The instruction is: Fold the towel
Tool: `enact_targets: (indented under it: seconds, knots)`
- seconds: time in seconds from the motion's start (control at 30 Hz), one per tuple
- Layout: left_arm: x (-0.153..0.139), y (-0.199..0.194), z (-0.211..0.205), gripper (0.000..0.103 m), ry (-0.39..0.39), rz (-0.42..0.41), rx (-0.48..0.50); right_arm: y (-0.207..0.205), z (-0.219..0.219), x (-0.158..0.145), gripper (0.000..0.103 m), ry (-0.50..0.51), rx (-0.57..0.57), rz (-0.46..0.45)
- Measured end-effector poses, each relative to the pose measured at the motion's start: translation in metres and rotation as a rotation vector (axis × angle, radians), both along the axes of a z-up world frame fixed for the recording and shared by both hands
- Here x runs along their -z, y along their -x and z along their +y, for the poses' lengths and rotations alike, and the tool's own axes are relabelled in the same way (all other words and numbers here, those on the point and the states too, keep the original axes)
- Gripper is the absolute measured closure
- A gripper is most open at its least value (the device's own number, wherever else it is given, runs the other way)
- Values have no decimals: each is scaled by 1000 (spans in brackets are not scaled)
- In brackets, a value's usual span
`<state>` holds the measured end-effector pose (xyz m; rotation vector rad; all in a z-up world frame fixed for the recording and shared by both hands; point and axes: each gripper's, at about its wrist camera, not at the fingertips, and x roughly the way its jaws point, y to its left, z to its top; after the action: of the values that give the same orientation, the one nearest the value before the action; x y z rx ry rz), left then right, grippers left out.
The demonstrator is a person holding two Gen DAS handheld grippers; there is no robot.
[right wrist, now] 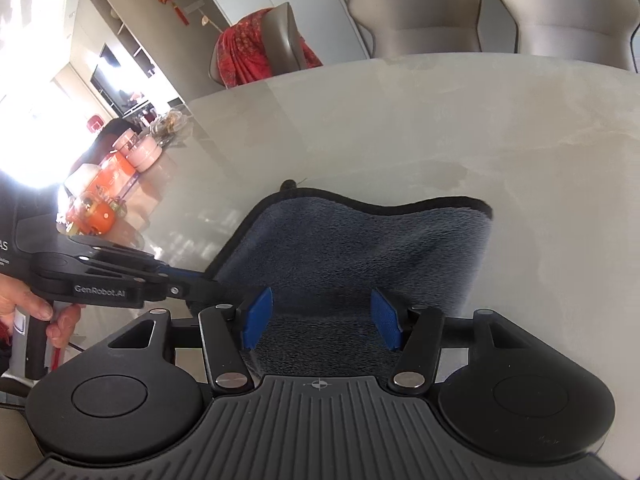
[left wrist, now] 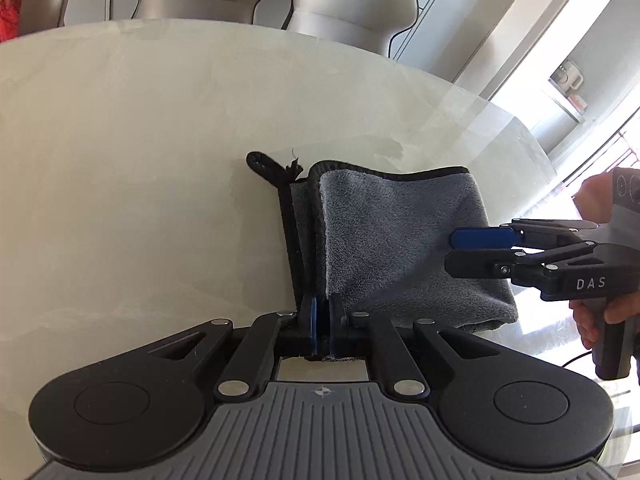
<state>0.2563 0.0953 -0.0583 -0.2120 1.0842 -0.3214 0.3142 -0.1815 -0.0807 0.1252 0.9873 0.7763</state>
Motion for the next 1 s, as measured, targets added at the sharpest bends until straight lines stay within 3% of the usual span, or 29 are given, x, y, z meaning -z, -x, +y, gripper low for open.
enact_targets:
  seconds: [0.13, 0.3, 0.4, 0.47, 0.6, 0.73, 0.83, 1.0]
  knots:
    - [7, 5, -3, 92, -30, 22, 36, 14, 4, 3, 46, 90, -57, -80]
    - [1, 4, -2, 86, -50, 11, 38, 42, 23, 1, 46, 264, -174, -255]
    - [-16, 4, -4, 84, -119, -37, 67, 46, 14, -3, 46, 258, -149, -249]
    - [-26, 3, -4, 77, -147, -78, 63, 49, 8, -6, 46, 254, -132, -245]
    - [-42, -12, -21, 66, -111, -171, 82, 55, -4, -12, 45, 246, -98, -236]
    - [-30, -30, -50, 64, -101, -192, 146, 57, -4, -15, 45, 250, -80, -236]
    - [-13, -45, -60, 64, -176, -188, 110, 60, -5, -16, 42, 242, -72, -233]
    - [9, -64, -51, 64, -134, -132, 68, 64, -4, -15, 40, 222, -63, -235]
